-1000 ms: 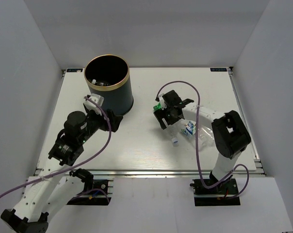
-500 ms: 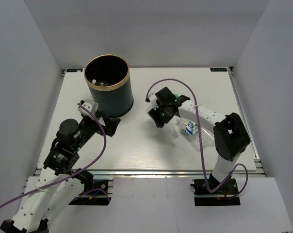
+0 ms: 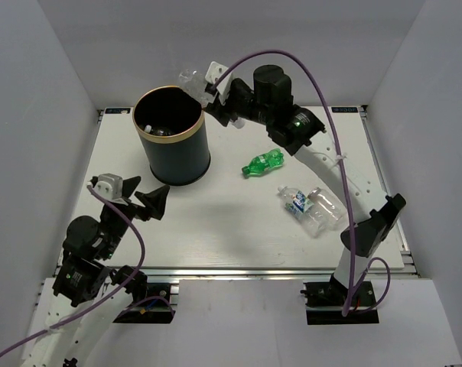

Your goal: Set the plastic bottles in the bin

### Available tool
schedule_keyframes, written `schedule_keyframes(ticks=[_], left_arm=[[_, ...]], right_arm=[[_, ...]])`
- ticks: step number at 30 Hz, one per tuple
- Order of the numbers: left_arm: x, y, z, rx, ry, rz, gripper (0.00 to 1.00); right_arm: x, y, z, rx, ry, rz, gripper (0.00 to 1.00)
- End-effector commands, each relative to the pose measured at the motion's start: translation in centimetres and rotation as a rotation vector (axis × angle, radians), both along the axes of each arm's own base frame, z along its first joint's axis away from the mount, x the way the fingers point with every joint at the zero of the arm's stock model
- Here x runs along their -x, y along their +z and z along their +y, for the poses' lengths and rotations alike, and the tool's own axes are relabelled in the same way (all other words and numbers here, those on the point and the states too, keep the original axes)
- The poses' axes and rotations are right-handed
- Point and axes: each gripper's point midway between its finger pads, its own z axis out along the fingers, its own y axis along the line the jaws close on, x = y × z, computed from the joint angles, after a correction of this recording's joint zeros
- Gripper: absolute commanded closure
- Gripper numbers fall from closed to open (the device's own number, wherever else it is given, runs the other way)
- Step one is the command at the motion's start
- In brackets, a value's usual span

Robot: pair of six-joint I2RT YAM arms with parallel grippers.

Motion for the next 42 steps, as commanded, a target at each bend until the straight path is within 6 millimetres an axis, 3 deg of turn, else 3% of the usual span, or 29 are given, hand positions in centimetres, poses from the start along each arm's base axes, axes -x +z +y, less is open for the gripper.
schedule_keyframes(ticks=[1,2,4,5,6,9,10,14,15,17,18,19,20,21,22,25,27,31,34,35,36,37,38,39,40,41,42], left_arm=[[-0.2,-0.1,1.3,0.022,0.069,-0.001,0.04],[-0.2,-0.1,1.3,0.022,0.069,-0.001,0.04],[0.0,-0.1,1.4,0.022,0.069,-0.001,0.04],[0.0,-0.1,1.6,0.022,0.079,-0.001,0.04],[0.0,-0.1,1.6,0.022,0.079,-0.001,0.04],[-0.1,-0.1,1.7,0.014,0.089,-0.004,0.04],[-0.1,-0.1,1.7,0.014,0.089,-0.004,0.04],[-0.4,-0.3,2.0,0.011,0.107,0.005,0.04],[-0.2,-0.1,2.1,0.015,0.107,-0.003,0.04],[-0.3,-0.1,2.3,0.015,0.116,-0.003,0.04],[-0.3,-0.1,2.1,0.014,0.107,-0.004,0.04],[-0.2,-0.1,1.9,0.013,0.097,-0.004,0.04],[-0.3,-0.1,2.1,0.013,0.106,-0.004,0.04],[-0.1,-0.1,1.8,0.003,0.084,-0.009,0.03],[-0.1,0.1,1.6,0.006,0.070,-0.019,0.03],[-0.4,-0.4,0.3,-0.030,0.009,-0.007,0.02],[-0.6,-0.9,-0.6,-0.043,-0.032,0.014,0.00],[-1.4,-1.9,-2.1,-0.073,-0.097,0.052,0.00],[-2.1,-2.6,-3.5,-0.106,-0.161,0.073,0.00],[-2.1,-2.5,-4.1,-0.107,-0.195,0.073,0.00],[-2.8,-2.7,-4.7,-0.116,-0.213,0.098,0.00],[-3.2,-3.1,-5.2,-0.123,-0.232,0.120,0.00],[-3.4,-3.2,-6.1,-0.125,-0.277,0.128,0.00],[-3.8,-2.5,-6.8,-0.113,-0.300,0.121,0.00],[-5.0,-3.8,-8.0,-0.129,-0.332,0.178,0.00],[-5.3,-3.1,-9.1,-0.130,-0.370,0.181,0.00],[-5.8,-3.1,-10.1,-0.126,-0.401,0.203,0.00]], right_arm=[[0.4,0.4,4.0,-0.053,0.183,-0.165,1.00],[0.1,-0.1,4.7,-0.055,0.202,-0.171,1.00],[0.4,3.7,5.6,-0.121,0.245,-0.230,1.00],[-1.4,0.9,7.4,-0.099,0.254,-0.197,1.00],[-1.4,3.9,7.7,-0.159,0.260,-0.276,1.00],[-2.8,1.7,10.3,-0.153,0.305,-0.273,1.00],[-2.8,4.2,10.6,-0.212,0.311,-0.342,1.00],[-4.5,2.9,12.2,-0.240,0.307,-0.355,1.00],[-5.6,0.6,13.0,-0.218,0.301,-0.333,0.97],[-6.3,-0.5,13.6,-0.226,0.284,-0.319,0.87],[-7.4,-2.6,14.1,-0.211,0.274,-0.291,0.74],[-7.5,-2.3,14.3,-0.229,0.270,-0.307,0.63],[-8.4,-3.4,14.5,-0.228,0.240,-0.287,0.52],[-8.6,-3.7,14.7,-0.232,0.234,-0.282,0.36],[-9.0,-4.3,14.9,-0.230,0.224,-0.278,0.29],[-9.3,-3.6,14.6,-0.249,0.195,-0.285,0.12],[-9.5,-2.5,14.0,-0.261,0.175,-0.294,0.10],[-8.6,1.7,12.0,-0.298,0.143,-0.326,0.10],[-8.4,4.5,9.1,-0.313,0.068,-0.331,0.10],[-7.9,7.3,6.6,-0.337,0.006,-0.353,0.10],[-8.2,6.1,6.1,-0.313,-0.024,-0.321,0.10],[-9.7,6.4,3.6,-0.332,-0.157,-0.291,0.10],[-8.2,9.0,0.5,-0.363,-0.200,-0.291,0.10],[-9.1,6.3,-1.0,-0.317,-0.240,-0.216,0.14],[-10.4,2.3,-2.5,-0.269,-0.334,-0.122,0.19],[-8.3,6.9,-7.7,-0.336,-0.395,-0.163,0.32],[-8.8,-0.4,-8.3,-0.235,-0.433,-0.037,0.40]])
